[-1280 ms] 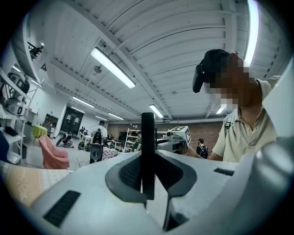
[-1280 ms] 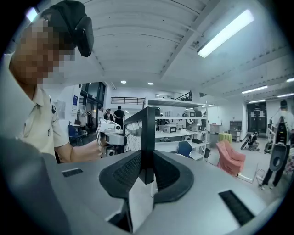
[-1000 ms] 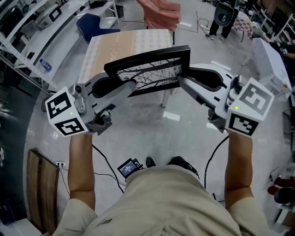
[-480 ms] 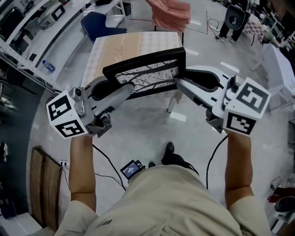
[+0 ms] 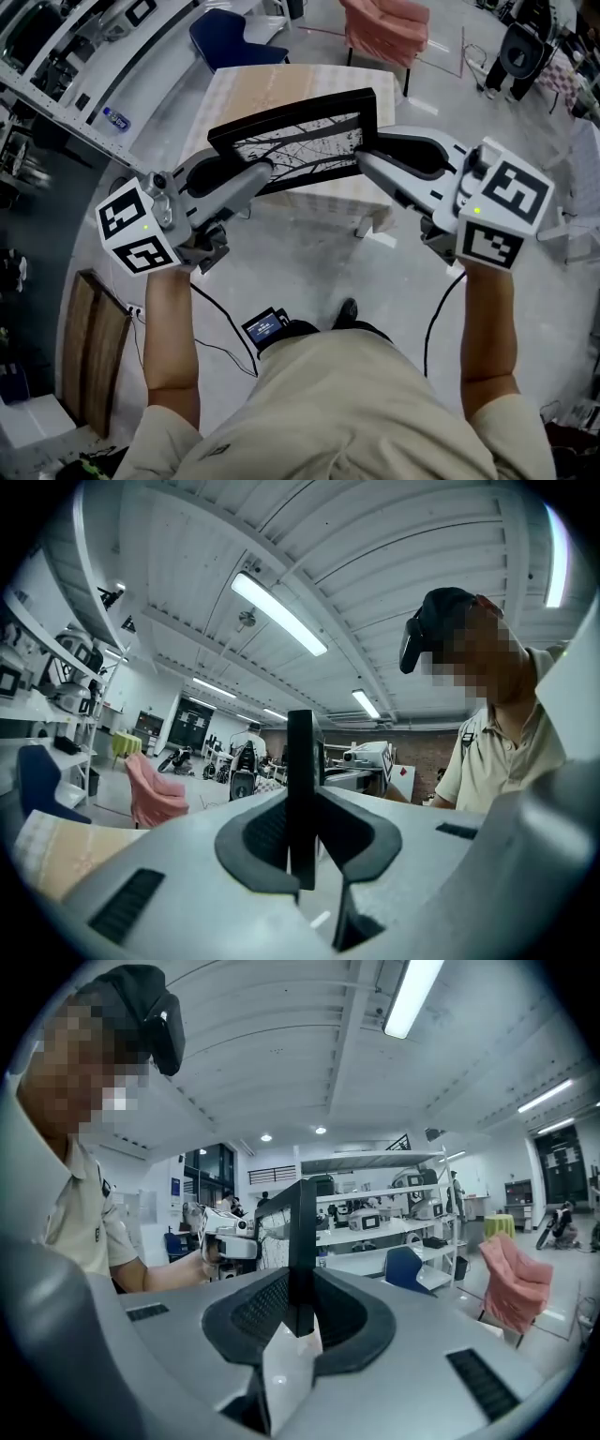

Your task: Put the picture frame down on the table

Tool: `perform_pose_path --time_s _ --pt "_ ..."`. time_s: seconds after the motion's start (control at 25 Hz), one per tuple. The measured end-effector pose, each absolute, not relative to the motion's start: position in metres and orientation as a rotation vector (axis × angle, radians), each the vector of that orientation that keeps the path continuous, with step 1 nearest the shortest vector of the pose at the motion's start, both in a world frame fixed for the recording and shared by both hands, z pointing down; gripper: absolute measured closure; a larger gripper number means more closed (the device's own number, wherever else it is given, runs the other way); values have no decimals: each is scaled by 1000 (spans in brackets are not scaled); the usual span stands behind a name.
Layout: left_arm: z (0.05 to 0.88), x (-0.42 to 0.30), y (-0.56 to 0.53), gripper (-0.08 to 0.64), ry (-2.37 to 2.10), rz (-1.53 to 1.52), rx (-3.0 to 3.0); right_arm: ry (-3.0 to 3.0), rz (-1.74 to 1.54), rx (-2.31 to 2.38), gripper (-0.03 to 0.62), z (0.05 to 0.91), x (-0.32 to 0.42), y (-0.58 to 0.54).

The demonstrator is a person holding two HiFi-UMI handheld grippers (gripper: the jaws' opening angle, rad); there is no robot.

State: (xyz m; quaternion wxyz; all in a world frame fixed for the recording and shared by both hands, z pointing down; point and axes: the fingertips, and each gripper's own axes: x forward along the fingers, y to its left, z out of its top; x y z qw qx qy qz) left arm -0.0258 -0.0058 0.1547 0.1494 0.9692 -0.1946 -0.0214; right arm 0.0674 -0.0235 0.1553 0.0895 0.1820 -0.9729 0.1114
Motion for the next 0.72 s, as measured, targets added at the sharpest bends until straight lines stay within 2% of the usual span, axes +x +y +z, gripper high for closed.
perform_pose_path --time_s 0.72 --pt "155 -25 -7 500 -584 -78 2782 -2892 346 530 520 156 68 -23"
